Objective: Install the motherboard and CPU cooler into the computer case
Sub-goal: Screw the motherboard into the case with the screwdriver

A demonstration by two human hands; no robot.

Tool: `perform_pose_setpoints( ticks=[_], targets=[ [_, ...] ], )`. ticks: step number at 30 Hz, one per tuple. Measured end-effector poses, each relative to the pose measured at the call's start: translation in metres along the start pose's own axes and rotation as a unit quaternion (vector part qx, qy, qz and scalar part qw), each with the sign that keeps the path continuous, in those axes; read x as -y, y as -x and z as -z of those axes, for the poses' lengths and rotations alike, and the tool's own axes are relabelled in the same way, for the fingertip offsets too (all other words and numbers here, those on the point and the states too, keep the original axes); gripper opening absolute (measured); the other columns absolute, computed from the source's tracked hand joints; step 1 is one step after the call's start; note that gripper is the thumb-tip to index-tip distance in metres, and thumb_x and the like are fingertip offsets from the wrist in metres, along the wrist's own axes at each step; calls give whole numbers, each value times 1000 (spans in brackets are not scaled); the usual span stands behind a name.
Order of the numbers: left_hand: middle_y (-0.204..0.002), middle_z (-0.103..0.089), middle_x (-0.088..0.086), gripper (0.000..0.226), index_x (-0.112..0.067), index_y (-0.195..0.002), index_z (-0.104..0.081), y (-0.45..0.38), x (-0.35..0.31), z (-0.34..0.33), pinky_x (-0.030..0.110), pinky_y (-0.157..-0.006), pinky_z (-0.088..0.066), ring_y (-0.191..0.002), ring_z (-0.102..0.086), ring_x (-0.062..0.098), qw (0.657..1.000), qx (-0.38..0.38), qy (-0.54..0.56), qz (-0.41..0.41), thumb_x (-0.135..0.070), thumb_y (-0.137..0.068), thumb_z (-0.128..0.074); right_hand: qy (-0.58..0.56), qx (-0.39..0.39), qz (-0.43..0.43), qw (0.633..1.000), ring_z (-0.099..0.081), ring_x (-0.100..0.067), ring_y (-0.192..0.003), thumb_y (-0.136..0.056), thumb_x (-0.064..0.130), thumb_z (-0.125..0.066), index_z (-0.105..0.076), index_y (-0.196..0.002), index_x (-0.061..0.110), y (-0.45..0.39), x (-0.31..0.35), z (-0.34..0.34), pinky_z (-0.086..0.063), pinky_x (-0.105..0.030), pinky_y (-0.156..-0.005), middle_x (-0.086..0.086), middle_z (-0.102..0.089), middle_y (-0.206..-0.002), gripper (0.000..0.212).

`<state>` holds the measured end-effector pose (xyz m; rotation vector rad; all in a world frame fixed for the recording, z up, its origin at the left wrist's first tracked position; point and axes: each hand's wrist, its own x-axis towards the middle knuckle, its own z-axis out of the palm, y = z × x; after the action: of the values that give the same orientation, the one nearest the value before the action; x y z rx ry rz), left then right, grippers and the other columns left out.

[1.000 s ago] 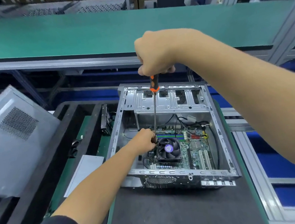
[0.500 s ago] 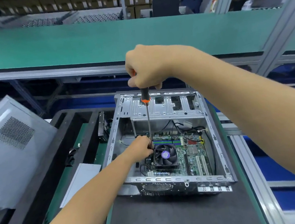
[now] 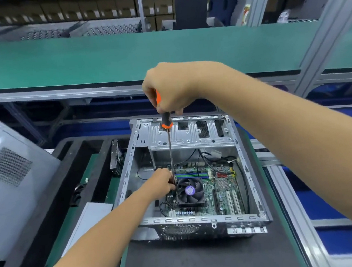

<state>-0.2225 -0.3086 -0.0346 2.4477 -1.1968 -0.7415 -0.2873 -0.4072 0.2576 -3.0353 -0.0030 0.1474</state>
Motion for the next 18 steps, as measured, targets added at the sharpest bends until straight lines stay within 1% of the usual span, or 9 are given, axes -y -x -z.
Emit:
perform_pose_setpoints(
  ticks=[3, 6, 8, 9, 11, 12, 14, 15, 18],
  targets=[
    [-96, -65, 8, 15, -1, -92, -71, 2, -2, 1, 30, -77, -49, -82, -61, 21, 1000, -1, -2, -1, -15, -85, -69, 6, 1, -39, 999, -65, -16, -43, -85, 17, -51, -57, -72, 5, 0, 1, 0, -49, -28, -51, 1, -60, -41, 18],
    [-88, -61, 5, 12, -2, -91, -71, 5, -5, 2, 24, -66, -43, -70, -55, 16, 1000, -6, -8, 3, -13, -86, -69, 49, 52, -76, 995, -63, -19, -46, -86, 23, -49, -53, -63, 10, 2, 6, 6, -42, -25, -51, 5, -53, -33, 27],
    [-86, -58, 3, 12, -2, -90, -70, 6, -7, 2, 22, -63, -41, -69, -53, 16, 1000, -6, -10, 8, -14, -86, -68, 64, 86, -69, 992, -64, -20, -52, -87, 28, -53, -56, -69, 9, 5, 8, 10, -43, -26, -52, 4, -58, -39, 26],
    [-89, -59, 5, 13, -3, -91, -69, 5, -7, 2, 23, -63, -42, -70, -55, 18, 1000, -5, -12, 11, -15, -87, -68, 53, 99, -61, 992, -66, -20, -57, -88, 25, -54, -60, -80, 7, 6, 8, 12, -42, -26, -53, 3, -63, -49, 21],
    [-97, -62, 9, 14, -4, -92, -68, 6, -6, 2, 26, -66, -46, -76, -61, 24, 1000, -3, -19, 17, -16, -87, -68, 24, 111, -37, 993, -66, -19, -64, -87, 13, -50, -59, -109, 5, 8, 10, 15, -39, -26, -52, -2, -64, -74, 24],
    [-100, -63, 11, 14, -4, -93, -68, 6, -6, 2, 28, -69, -48, -80, -62, 25, 1000, -4, -19, 20, -16, -87, -68, 13, 103, -18, 994, -66, -17, -67, -87, 7, -47, -58, -112, 6, 9, 11, 15, -38, -26, -53, -1, -63, -81, 28],
    [-102, -63, 12, 15, -3, -95, -67, 4, -4, 2, 35, -79, -53, -86, -63, 25, 1000, -3, -13, 21, -16, -87, -68, 10, 54, 17, 998, -67, -13, -71, -84, 3, -47, -63, -102, 11, 8, 11, 10, -42, -25, -54, -2, -66, -85, 25],
    [-102, -64, 12, 17, -2, -96, -67, 3, -4, 2, 38, -83, -53, -88, -63, 25, 1000, -2, -12, 20, -16, -86, -68, 15, 29, 23, 999, -66, -9, -66, -82, 3, -47, -67, -93, 11, 7, 11, 6, -45, -23, -52, -2, -69, -81, 23],
    [-104, -65, 12, 16, -1, -96, -70, 3, -3, 1, 35, -88, -50, -95, -61, 25, 1000, -4, -17, 4, -14, -86, -67, 14, -8, -7, 1000, -62, -17, -50, -80, 8, -47, -61, -68, 6, 2, 8, -3, -47, -25, -49, 2, -60, -42, 19]
  ],
)
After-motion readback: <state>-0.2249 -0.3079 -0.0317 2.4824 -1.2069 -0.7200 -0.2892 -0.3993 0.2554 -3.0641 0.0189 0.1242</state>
